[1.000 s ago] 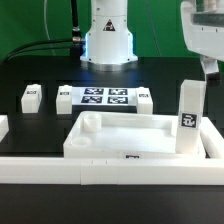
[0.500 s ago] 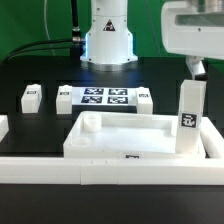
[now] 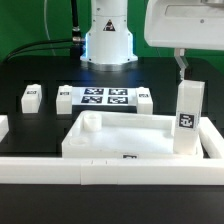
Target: Assemble desk
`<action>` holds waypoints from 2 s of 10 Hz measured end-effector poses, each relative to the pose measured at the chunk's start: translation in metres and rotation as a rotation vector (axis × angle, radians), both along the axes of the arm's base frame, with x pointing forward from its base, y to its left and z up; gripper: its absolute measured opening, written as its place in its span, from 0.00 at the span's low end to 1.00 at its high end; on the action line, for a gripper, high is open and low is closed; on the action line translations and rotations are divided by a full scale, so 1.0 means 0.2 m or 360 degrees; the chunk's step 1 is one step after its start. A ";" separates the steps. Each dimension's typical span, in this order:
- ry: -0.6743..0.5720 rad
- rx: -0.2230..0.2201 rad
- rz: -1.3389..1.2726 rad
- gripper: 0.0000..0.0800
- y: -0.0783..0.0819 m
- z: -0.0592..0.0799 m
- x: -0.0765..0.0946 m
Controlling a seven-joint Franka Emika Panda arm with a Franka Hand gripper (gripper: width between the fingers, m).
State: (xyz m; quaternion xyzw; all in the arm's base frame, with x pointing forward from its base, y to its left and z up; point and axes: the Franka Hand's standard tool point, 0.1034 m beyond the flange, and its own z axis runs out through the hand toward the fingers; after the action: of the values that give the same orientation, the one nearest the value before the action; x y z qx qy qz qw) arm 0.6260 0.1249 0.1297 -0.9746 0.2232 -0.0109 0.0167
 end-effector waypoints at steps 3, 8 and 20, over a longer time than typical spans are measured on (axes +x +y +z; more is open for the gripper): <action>0.0026 -0.0018 0.0347 0.81 -0.02 -0.02 -0.03; 0.0047 -0.0016 0.0397 0.81 -0.07 -0.04 -0.06; -0.0105 -0.0002 0.0468 0.81 -0.20 -0.01 -0.31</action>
Offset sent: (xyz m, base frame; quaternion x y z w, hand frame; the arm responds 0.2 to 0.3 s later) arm -0.0401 -0.0329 -0.0112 0.0157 -0.0899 -0.3251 0.9413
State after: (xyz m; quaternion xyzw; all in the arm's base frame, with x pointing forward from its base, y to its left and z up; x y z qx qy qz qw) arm 0.5638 0.0857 0.1279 -0.9959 0.0774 -0.0405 0.0249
